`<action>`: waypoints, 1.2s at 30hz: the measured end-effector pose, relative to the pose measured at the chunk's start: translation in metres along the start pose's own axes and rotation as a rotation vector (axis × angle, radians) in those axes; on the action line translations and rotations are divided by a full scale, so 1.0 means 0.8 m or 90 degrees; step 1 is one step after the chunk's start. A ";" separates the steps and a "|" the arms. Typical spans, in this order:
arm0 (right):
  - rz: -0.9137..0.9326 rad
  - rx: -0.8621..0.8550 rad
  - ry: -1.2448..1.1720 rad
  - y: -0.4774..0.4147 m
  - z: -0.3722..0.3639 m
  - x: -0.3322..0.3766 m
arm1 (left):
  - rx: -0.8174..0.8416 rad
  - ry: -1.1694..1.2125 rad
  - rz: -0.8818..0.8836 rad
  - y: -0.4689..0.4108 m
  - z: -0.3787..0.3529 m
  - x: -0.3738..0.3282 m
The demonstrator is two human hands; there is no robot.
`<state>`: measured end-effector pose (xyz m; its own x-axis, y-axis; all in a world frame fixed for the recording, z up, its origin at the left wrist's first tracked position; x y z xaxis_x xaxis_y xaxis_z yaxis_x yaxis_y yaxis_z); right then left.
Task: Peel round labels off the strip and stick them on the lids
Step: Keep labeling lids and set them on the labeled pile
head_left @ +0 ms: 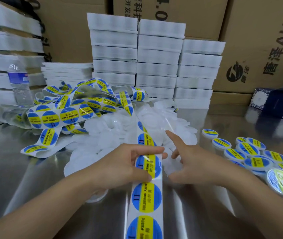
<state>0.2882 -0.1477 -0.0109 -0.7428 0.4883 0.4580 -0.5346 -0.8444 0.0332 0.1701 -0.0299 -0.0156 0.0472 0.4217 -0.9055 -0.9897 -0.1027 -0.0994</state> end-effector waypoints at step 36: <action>0.283 -0.378 -0.226 0.013 0.012 0.045 | -0.157 0.148 0.159 -0.008 0.012 0.035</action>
<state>0.2602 -0.1410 0.0145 -0.8170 -0.0474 0.5746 -0.4186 -0.6367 -0.6477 0.1763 -0.0092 -0.0364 -0.1335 0.1454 -0.9803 -0.9137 -0.4011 0.0649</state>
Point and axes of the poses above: each hand's wrist, its own y-axis away from the middle knuckle, its own z-axis out of the back of the hand, x = y × z, the point moved 5 cm from there along -y, towards the middle knuckle, and after that the axes turned 9 degrees about -y, right-handed, at the moved point
